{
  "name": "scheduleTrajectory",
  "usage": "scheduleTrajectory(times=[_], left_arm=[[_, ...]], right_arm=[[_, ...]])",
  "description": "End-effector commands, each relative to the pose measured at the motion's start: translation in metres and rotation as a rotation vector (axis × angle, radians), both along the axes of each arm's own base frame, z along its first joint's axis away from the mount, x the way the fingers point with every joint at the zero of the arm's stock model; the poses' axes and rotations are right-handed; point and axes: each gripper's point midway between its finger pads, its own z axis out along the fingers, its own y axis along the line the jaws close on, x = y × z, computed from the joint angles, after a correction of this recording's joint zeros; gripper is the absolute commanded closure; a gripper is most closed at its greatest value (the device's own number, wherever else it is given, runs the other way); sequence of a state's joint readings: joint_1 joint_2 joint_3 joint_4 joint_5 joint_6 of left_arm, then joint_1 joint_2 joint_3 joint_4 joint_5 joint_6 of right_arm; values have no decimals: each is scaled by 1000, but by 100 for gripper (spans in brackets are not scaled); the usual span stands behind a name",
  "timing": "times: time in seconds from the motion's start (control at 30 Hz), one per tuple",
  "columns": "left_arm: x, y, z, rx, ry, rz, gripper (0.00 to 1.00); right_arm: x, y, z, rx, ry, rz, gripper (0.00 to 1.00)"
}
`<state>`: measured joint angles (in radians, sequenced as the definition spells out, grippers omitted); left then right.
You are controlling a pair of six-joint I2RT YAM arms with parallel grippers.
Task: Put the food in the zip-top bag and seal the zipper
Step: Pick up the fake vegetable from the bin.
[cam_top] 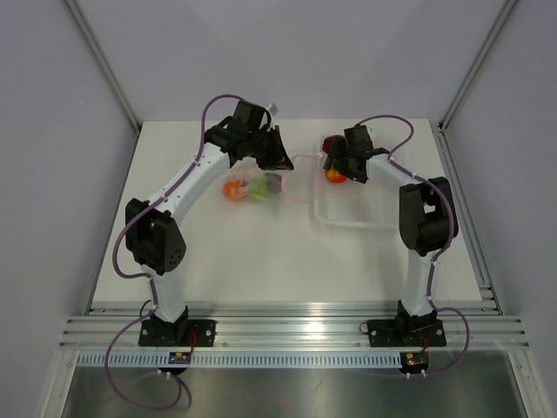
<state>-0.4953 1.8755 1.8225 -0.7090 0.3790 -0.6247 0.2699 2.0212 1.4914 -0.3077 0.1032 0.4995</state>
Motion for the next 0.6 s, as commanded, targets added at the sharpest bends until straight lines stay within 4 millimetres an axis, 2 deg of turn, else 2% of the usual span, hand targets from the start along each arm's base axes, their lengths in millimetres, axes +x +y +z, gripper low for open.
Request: scheduleTrajectory(times=[0.0,0.17,0.33,0.5,0.53,0.57], left_arm=[[-2,4,34,-43,-90,-11,100],[-4,5,34,-40,-91,-12,100],[-4,7,33,-36,-92,-9,100],[-5,6,32,-38,-89,-6,100],[-5,6,34,-39,-92,-6,100],[-5,6,33,-38,-89,-6,100]], right_arm=[[23,6,17,52,-74,-12,1],[24,5,15,55,-93,-22,7],[17,1,22,60,-119,-26,26],[-4,-2,32,70,-124,-17,30],[-14,-4,27,66,-109,-17,31],[-18,-5,39,74,-132,-20,31]])
